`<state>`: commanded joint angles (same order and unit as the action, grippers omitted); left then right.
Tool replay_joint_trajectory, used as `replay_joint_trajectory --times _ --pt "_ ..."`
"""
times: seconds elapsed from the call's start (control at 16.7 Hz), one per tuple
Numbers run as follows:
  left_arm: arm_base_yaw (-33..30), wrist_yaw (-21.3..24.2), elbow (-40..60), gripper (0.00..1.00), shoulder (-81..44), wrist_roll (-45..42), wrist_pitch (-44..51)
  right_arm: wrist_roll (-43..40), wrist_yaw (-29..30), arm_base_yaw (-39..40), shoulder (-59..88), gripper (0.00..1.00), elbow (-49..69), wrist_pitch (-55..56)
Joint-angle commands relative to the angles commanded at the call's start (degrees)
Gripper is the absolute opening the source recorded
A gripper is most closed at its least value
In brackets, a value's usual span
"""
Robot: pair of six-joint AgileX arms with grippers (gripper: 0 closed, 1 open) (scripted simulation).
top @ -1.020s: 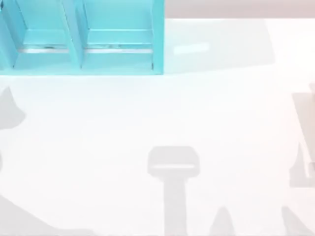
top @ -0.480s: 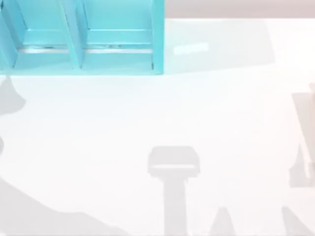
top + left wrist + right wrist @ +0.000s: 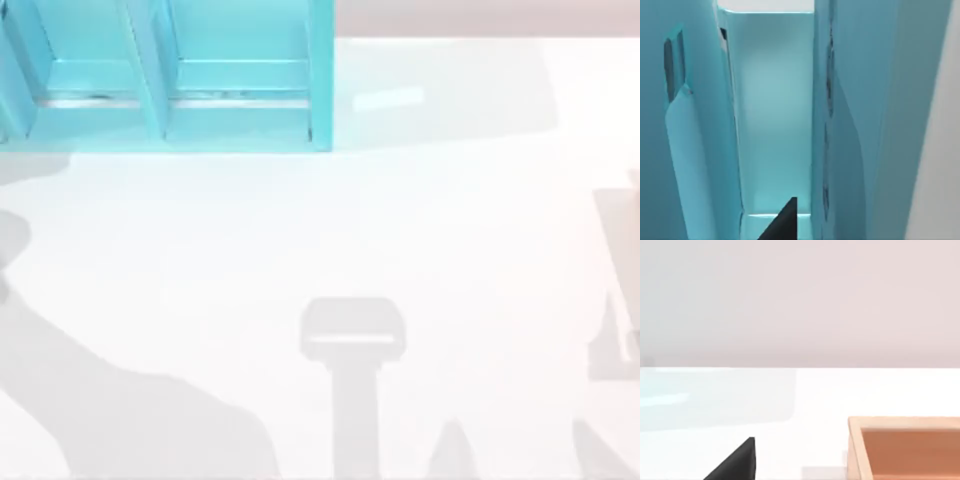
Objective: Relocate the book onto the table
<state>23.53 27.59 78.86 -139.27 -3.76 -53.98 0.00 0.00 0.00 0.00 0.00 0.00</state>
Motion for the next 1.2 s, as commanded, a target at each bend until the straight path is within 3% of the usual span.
replay_joint_trajectory --times 0.24,1.02,1.2 --pt "0.0 0.0 0.1 1.00 0.0 0.0 0.0 0.0 0.0 0.0 0.0 1.00 0.0 0.0" --pt "0.0 0.0 0.1 0.02 0.0 0.0 0.0 0.0 0.0 0.0 0.0 1.00 0.0 0.0" --pt "0.0 0.0 0.1 0.00 0.0 0.0 0.0 0.0 0.0 0.0 0.0 1.00 0.0 0.0"
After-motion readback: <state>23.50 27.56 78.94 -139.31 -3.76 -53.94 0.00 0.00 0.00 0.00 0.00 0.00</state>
